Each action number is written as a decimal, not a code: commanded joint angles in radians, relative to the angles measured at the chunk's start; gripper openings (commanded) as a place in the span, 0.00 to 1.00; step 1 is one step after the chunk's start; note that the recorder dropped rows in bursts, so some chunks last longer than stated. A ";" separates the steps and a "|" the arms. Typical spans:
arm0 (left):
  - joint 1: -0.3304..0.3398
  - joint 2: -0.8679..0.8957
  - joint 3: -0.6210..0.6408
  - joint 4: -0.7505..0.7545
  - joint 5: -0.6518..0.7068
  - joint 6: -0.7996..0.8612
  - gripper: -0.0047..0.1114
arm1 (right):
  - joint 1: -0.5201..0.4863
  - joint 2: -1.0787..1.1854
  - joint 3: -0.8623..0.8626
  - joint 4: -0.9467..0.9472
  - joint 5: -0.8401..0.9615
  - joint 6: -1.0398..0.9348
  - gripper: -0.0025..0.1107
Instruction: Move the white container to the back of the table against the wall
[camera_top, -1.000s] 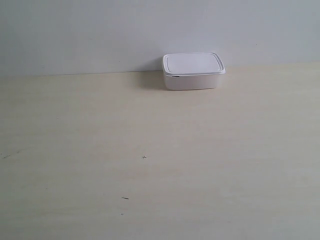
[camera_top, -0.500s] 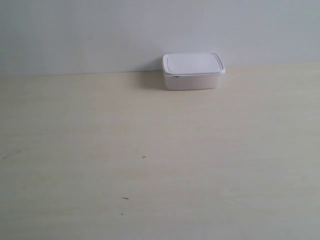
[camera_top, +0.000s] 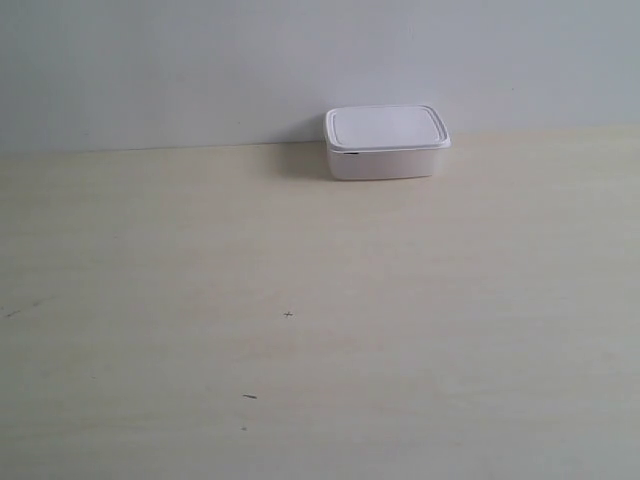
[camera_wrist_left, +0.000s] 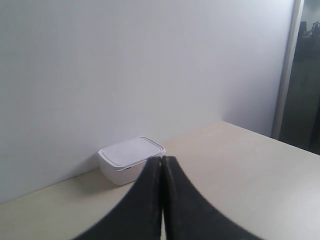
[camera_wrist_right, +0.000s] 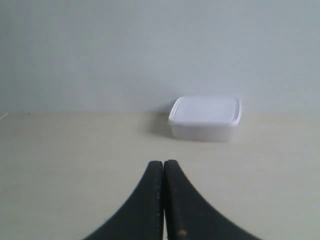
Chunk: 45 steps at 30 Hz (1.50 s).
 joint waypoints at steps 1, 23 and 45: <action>-0.004 -0.005 0.080 -0.006 -0.099 0.000 0.04 | -0.001 -0.047 0.018 -0.054 -0.194 -0.001 0.02; -0.004 -0.107 0.464 0.066 -0.300 -0.002 0.04 | -0.001 -0.379 0.443 -0.237 -0.303 -0.001 0.02; -0.004 -0.160 0.487 0.094 -0.149 0.001 0.04 | -0.001 -0.405 0.622 -0.346 -0.318 -0.001 0.02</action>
